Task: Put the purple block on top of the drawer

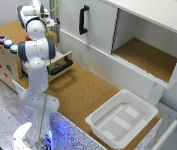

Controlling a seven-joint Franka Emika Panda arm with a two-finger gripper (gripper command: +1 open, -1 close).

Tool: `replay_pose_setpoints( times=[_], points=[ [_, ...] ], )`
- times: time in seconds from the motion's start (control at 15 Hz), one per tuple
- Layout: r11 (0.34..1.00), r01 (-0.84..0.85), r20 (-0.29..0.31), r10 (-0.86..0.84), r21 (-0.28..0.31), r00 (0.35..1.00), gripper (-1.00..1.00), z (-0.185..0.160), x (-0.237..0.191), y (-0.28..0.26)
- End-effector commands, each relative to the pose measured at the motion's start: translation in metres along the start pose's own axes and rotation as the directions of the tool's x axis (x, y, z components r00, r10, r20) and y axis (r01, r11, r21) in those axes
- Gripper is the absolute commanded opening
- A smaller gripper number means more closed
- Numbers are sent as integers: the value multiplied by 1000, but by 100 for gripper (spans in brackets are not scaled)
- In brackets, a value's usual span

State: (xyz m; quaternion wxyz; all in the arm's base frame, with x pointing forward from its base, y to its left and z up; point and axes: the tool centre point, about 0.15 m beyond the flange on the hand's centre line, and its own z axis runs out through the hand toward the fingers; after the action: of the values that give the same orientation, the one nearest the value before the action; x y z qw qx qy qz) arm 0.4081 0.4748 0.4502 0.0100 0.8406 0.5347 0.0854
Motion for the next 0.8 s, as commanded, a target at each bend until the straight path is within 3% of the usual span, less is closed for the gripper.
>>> replay_pose_setpoints(
  times=[0.0, 0.2, 0.53, 0.67, 0.73],
  points=[
    [999, -48, 102, 48, 0, 994, 100, -39, 5, -5],
    [994, -81, 77, 75, 80, 994, 100, -59, -19, -24],
    [956, -250, 128, 232, 152, 964, 100, -70, -69, -61],
    [943, -281, 127, 261, 179, 957, 100, -79, -87, -77],
    [948, -275, 117, 258, 163, 959, 100, -83, -91, -84]
  ],
)
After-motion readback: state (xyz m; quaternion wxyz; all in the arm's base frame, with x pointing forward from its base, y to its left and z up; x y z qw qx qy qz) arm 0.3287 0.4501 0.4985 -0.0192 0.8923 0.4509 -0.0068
